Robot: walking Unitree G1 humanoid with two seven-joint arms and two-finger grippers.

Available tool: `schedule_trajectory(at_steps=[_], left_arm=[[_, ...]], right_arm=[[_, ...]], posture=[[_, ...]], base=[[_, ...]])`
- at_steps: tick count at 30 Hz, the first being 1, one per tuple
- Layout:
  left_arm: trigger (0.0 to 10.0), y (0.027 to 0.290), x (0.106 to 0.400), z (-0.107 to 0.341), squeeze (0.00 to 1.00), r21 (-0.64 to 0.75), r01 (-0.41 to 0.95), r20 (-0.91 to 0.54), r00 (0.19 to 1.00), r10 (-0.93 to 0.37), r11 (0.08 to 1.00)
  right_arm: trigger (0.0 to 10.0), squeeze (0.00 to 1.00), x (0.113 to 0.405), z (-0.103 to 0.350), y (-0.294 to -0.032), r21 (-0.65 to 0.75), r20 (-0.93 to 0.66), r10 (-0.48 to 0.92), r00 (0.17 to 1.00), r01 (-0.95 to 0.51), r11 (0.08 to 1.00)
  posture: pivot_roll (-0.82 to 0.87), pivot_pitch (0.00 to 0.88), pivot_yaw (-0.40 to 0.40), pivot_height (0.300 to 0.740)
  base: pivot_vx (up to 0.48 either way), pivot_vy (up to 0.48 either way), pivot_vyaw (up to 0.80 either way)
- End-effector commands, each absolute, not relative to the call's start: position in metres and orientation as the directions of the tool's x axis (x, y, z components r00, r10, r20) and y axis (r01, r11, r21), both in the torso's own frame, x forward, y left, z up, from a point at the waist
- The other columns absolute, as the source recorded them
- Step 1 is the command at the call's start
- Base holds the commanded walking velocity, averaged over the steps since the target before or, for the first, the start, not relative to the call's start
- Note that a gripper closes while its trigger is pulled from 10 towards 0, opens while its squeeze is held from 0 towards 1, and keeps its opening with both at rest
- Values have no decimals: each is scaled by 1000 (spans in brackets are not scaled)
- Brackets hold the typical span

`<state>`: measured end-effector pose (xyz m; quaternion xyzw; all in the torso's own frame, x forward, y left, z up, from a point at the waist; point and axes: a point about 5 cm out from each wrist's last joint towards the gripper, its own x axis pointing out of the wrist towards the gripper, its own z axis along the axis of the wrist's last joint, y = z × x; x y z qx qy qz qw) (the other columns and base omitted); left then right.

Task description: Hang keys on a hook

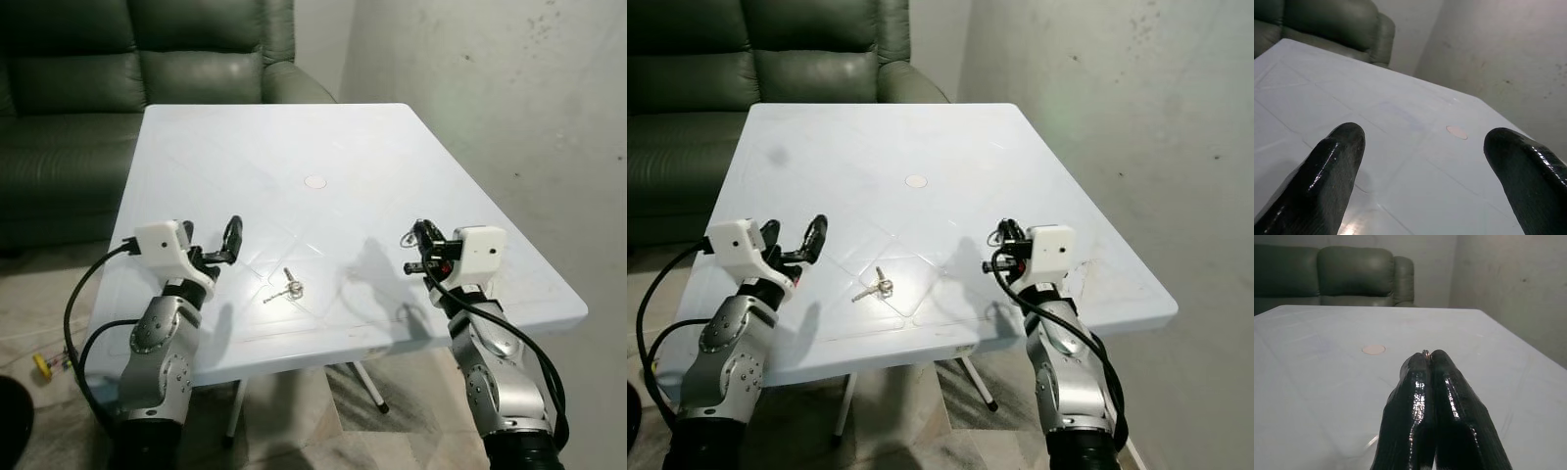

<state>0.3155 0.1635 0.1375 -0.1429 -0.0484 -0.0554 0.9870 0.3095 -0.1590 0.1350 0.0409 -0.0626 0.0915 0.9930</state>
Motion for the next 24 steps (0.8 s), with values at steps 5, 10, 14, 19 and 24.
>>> schedule_trajectory(at_steps=[5, 10, 14, 19, 24], left_arm=[[10000, 163, 318, 135, 0, -292, 103, 77, 994, -84, 951], [10000, 163, 318, 136, 0, -288, 102, 70, 994, -85, 952], [10000, 162, 318, 136, 0, -288, 101, 68, 994, -85, 952], [10000, 162, 317, 135, 0, -281, 103, 65, 994, -88, 954], [10000, 161, 317, 137, 0, -264, 121, 75, 992, -104, 957]], right_arm=[[10000, 0, 309, 137, -159, 62, 143, 174, 974, -185, 981], [10000, 0, 308, 137, -161, 59, 142, 173, 975, -183, 981], [10000, 0, 307, 136, -161, 59, 140, 173, 975, -183, 981], [10000, 0, 305, 136, -161, 59, 139, 174, 975, -184, 981], [10000, 0, 305, 135, -161, 58, 136, 175, 975, -184, 981]], posture=[[25, 0, -72, 732], [21, 0, -73, 732], [20, 0, -74, 732], [20, 0, -74, 732], [21, 0, -74, 732]], base=[[0, 0, -682], [0, 0, -682], [0, 0, -681], [0, 0, -681], [0, 0, -682]])
